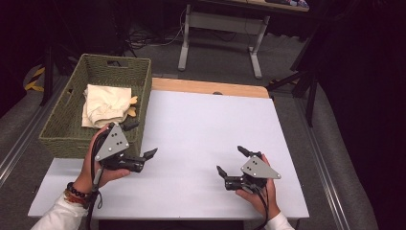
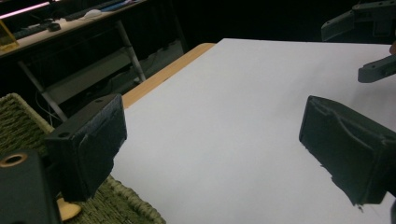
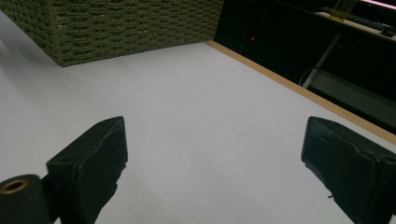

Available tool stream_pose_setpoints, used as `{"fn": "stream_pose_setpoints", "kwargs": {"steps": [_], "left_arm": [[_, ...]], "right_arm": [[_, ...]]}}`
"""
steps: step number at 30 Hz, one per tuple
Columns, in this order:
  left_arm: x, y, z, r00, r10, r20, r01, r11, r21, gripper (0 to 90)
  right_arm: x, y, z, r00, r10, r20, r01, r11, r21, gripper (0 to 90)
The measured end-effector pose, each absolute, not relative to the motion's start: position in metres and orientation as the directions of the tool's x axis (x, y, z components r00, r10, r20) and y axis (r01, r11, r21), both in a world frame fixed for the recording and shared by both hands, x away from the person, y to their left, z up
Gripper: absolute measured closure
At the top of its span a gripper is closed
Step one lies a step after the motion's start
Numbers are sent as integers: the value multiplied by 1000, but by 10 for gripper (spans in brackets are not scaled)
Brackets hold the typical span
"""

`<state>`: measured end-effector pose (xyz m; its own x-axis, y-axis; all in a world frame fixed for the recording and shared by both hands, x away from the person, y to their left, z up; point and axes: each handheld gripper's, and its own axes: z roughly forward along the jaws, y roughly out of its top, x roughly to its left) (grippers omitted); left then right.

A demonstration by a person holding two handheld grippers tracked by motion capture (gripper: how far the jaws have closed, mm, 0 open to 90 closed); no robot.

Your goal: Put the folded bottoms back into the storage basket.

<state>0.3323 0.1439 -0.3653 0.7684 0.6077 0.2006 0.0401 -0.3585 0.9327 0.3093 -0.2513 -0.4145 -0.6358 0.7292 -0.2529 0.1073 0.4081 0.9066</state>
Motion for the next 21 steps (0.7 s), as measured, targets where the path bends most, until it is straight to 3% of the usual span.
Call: {"fn": "stream_pose_setpoints", "kwargs": {"steps": [21], "left_arm": [[312, 142, -396, 752, 605, 261, 29, -426, 904, 104]], "right_arm": [[302, -251, -417, -641, 723, -258, 108, 417, 903, 78]]}}
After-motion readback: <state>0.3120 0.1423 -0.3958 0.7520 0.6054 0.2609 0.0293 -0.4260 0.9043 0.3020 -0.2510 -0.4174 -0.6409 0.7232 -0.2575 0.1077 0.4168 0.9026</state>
